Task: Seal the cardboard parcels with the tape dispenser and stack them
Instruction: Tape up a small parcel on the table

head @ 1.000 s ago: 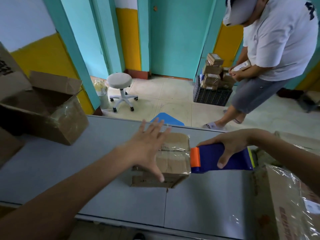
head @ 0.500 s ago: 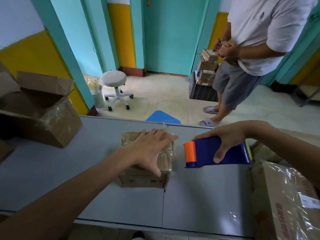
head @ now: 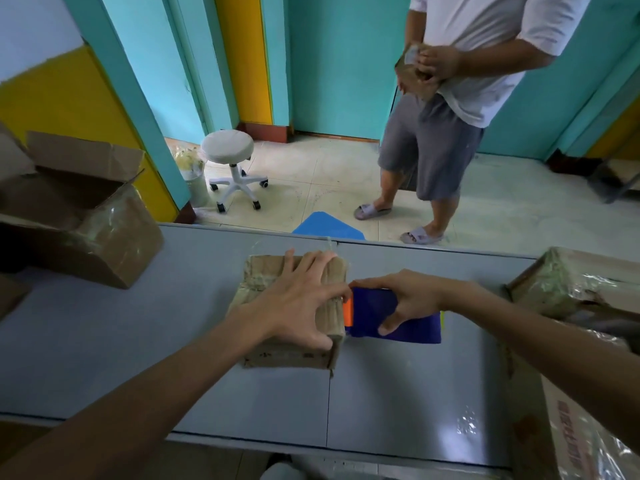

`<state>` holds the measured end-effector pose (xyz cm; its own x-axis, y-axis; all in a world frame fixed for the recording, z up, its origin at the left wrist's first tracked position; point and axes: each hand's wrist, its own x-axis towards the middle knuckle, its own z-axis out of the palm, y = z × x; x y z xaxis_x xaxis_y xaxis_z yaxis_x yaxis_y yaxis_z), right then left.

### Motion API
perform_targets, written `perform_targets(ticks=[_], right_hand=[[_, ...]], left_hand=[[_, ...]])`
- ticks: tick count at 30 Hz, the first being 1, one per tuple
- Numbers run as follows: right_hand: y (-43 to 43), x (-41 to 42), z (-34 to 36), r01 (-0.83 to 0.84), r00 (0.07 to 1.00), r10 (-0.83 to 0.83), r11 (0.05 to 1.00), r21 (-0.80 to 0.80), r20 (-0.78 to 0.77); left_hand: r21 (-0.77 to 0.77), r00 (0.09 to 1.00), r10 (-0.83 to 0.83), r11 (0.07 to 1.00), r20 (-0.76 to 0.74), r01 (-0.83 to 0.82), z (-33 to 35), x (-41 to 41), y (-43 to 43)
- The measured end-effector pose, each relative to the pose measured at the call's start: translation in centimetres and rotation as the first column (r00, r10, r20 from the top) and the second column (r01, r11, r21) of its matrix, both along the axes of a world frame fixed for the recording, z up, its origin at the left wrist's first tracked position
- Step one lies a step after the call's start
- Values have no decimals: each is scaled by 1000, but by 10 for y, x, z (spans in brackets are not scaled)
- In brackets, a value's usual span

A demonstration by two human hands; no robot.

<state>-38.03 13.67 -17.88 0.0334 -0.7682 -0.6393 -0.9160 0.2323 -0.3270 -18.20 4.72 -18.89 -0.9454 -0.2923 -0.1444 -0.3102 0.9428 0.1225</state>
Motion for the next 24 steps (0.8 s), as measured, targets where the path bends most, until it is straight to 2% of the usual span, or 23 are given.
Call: perform_targets(ticks=[3,7,11,12,14,16,17,20,22,24], right_hand=[[4,0,0,-9,999,8,1000,-22,-51],[9,-10,5,-100,956,89,995,-23,-280],[21,-41,20,8,934,-21,999,-39,-355],[23,-47,24,40,937,-59,997,-62,-344],[22,-54,29,90,945,-117,991,-101,-304],[19,-56,32,112,960,-145,983,-146,-240],[17,-54,35,123,968,-155,979,-164,-197],[11,-43,49,122,988,-140,969,-216,-72],[8,-33,62,90,996,-86,962,-258,27],[6,-25,78,85,989,-48,961,-265,141]], left_hand=[[-13,996,-64,998,56,65,4,0,-9],[87,991,-95,992,92,87,20,-7,-6],[-57,992,-72,995,106,78,12,-4,10],[-119,993,-11,993,115,25,10,-3,15],[-186,966,222,963,132,-196,5,-2,23],[-95,884,446,895,139,-437,2,-2,28],[-70,869,476,879,134,-471,0,-2,28],[-51,928,349,937,128,-345,0,0,11],[-99,976,172,982,133,-159,1,4,-5],[-155,989,81,986,126,-61,4,9,-16]])
